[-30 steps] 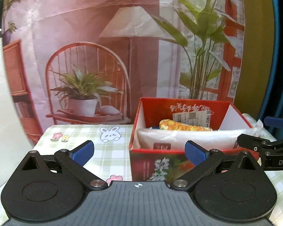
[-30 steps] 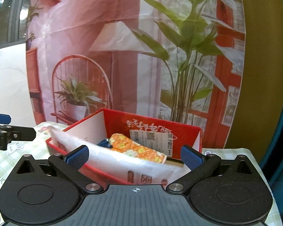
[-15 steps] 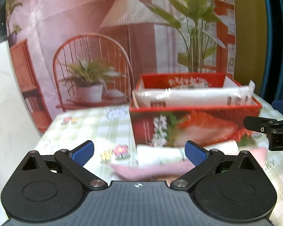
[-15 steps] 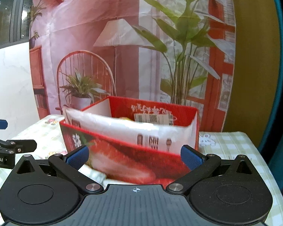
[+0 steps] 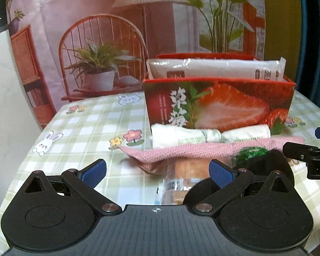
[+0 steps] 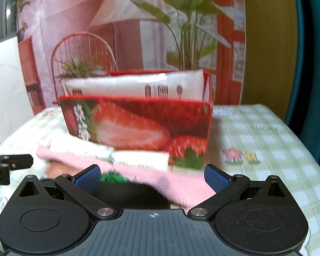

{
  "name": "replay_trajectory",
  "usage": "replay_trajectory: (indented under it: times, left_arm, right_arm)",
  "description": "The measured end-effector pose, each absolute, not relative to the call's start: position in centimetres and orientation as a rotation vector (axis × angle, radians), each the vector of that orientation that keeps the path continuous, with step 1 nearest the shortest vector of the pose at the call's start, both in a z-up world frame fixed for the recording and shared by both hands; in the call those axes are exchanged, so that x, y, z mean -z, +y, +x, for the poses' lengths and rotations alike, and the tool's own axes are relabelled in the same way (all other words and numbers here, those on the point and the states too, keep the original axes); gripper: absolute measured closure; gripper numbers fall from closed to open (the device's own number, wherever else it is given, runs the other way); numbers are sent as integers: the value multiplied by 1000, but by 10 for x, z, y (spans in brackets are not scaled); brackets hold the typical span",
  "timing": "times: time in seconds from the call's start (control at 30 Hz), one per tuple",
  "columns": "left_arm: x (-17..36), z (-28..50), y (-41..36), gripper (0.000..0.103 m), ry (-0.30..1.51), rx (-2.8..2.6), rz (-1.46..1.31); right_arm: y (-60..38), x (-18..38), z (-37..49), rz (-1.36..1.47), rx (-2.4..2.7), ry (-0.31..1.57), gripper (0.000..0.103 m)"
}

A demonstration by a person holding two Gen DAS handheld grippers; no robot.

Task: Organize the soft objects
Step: 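Move both tools back to the black eye mask on the table, then close the left tool on the black eye mask while the right tool grips its other side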

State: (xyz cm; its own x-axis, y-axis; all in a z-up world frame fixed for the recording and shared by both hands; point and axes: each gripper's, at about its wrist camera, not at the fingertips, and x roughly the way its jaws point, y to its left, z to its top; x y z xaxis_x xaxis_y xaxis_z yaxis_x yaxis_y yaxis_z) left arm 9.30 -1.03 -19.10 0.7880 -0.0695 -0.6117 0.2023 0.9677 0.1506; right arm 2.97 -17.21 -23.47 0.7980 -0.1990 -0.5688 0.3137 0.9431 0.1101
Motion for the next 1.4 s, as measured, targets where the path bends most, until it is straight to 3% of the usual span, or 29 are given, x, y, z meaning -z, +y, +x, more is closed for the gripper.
replay_trajectory:
  times: [1.07, 1.17, 1.3, 1.4]
  left_arm:
    - [225, 95, 2, 2, 836, 273, 55]
    - [227, 95, 2, 10, 844, 292, 45]
    - [229, 95, 7, 28, 853, 318, -4]
    - [227, 94, 17, 31, 833, 326, -78]
  right_arm:
    - [-165, 265, 24, 170, 239, 666, 0]
    - [-164, 265, 24, 163, 227, 663, 1]
    - [-164, 269, 25, 182, 204, 679, 1]
    - [-163, 273, 26, 178, 194, 692, 1]
